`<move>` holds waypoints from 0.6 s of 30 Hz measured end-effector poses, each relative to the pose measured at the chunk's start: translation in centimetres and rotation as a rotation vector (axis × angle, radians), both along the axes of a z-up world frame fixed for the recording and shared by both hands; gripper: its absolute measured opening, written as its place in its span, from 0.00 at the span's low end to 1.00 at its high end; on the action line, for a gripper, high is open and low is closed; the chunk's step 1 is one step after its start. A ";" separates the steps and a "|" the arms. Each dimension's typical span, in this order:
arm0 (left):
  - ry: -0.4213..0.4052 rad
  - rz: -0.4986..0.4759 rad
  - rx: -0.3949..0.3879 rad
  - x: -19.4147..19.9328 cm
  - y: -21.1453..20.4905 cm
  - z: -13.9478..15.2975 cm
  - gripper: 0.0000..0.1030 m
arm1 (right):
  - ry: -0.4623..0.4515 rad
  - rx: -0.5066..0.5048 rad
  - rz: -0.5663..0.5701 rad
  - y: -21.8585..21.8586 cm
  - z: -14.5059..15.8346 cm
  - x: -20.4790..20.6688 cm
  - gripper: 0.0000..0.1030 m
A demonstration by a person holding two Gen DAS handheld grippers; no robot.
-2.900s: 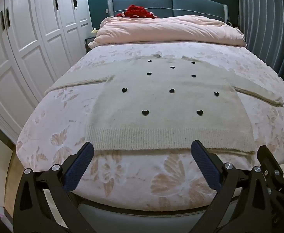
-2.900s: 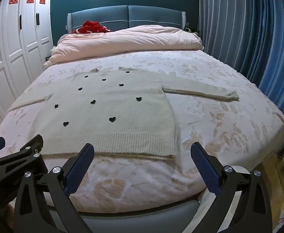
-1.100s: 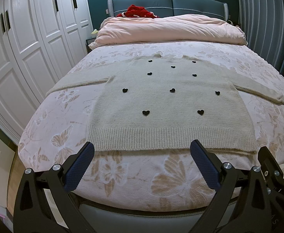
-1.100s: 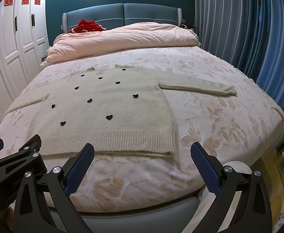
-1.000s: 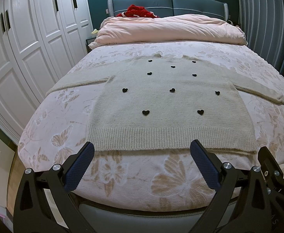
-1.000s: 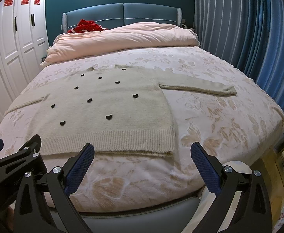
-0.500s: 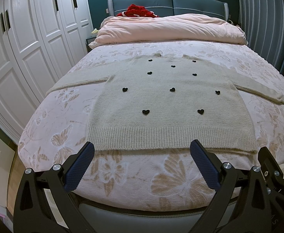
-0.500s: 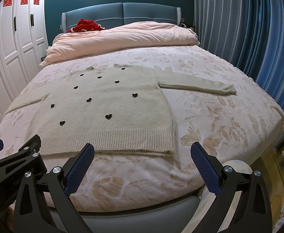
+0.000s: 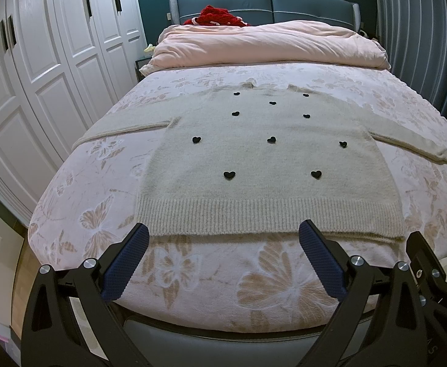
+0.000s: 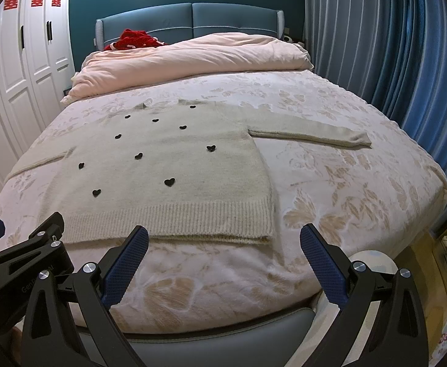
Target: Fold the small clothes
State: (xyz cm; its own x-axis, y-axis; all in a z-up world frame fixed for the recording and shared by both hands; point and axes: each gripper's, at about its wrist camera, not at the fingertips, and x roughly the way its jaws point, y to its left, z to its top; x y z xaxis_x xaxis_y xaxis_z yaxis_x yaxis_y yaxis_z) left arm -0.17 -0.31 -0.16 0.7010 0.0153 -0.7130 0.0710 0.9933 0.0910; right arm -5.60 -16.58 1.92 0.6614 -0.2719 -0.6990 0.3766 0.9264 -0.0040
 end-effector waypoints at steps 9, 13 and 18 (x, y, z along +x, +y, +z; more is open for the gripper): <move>0.002 0.000 0.000 0.0 0.1 -0.1 0.92 | 0.010 0.008 -0.006 -0.1 -0.4 -0.2 0.95; 0.004 0.000 0.001 0.0 0.0 -0.1 0.92 | 0.011 0.010 -0.004 -0.1 -0.4 -0.2 0.95; 0.072 -0.005 -0.056 0.4 0.8 -2.0 0.95 | 0.051 0.117 0.060 -1.7 -2.3 0.9 0.95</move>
State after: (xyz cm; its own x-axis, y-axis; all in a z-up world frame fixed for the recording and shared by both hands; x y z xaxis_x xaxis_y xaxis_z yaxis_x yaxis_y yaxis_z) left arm 0.19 0.48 -2.11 0.6478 -0.0287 -0.7612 0.0799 0.9963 0.0303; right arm -4.66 -18.27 -0.42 0.6367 -0.1471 -0.7570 0.3222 0.9426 0.0878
